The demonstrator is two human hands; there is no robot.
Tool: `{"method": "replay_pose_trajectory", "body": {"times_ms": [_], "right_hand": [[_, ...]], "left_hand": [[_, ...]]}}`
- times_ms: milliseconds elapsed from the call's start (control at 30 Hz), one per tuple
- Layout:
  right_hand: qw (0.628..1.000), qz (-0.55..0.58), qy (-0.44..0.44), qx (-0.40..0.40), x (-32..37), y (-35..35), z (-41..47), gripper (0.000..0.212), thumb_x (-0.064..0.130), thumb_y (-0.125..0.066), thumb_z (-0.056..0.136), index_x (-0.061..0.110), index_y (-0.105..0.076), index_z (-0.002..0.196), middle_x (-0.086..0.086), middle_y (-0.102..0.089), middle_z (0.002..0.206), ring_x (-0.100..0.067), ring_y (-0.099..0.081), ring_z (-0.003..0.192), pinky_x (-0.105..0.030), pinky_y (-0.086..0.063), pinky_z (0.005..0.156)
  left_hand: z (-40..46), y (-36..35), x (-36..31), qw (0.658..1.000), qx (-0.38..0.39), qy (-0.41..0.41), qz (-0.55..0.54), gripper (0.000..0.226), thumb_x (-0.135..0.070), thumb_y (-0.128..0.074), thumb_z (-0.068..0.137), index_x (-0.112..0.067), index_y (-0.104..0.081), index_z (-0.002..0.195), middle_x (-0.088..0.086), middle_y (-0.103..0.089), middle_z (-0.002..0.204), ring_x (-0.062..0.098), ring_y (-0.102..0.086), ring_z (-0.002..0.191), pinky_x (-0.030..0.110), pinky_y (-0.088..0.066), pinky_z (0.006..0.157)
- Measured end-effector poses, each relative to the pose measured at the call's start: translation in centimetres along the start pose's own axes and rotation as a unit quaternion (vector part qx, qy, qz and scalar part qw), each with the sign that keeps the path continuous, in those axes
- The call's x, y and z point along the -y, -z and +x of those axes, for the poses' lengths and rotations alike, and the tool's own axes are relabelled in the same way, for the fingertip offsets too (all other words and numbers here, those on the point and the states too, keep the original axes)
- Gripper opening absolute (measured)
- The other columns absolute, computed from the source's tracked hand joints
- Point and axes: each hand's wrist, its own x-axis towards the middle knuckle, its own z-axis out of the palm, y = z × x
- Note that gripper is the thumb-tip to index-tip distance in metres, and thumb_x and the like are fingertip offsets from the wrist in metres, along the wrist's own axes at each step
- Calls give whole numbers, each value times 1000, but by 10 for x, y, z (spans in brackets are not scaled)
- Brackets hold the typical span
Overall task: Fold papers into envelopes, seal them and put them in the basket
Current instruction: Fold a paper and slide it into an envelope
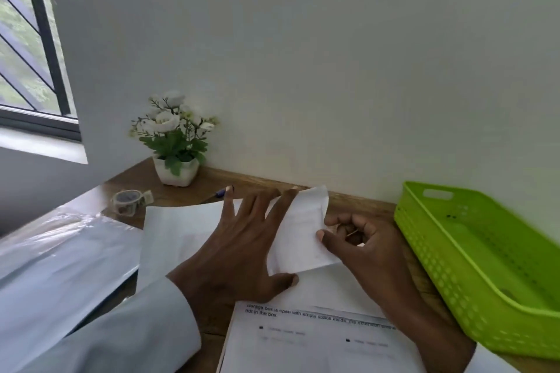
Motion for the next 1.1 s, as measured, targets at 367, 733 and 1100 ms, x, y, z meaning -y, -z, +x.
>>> {"method": "replay_pose_trajectory", "body": {"times_ms": [367, 733, 1100], "right_hand": [[985, 106, -130, 42, -4, 5, 9, 6, 8, -79, 78, 13, -76, 79, -4, -71, 73, -10, -58, 57, -22, -49, 50], [983, 131, -89, 89, -2, 10, 11, 8, 6, -74, 81, 12, -74, 86, -1, -70, 72, -11, -55, 59, -20, -45, 48], [967, -161, 193, -34, -13, 1, 4, 18, 23, -78, 75, 29, -69, 88, 19, -66, 88, -9, -61, 73, -14, -45, 57]], "left_hand": [[-5, -1, 6, 1000, -6, -1, -8, 117, -84, -52, 65, -28, 3, 152, 1, -25, 150, 20, -22, 137, 66, -7, 114], [-5, 0, 9, 999, 23, 15, -28, 122, -91, -46, 61, -31, 12, 150, 1, -17, 154, 18, -12, 139, 62, 3, 115], [-4, -5, 8, 998, 43, 11, -33, 121, -92, -45, 60, -38, 20, 145, -7, -8, 153, 15, -9, 138, 51, 11, 111]]}}
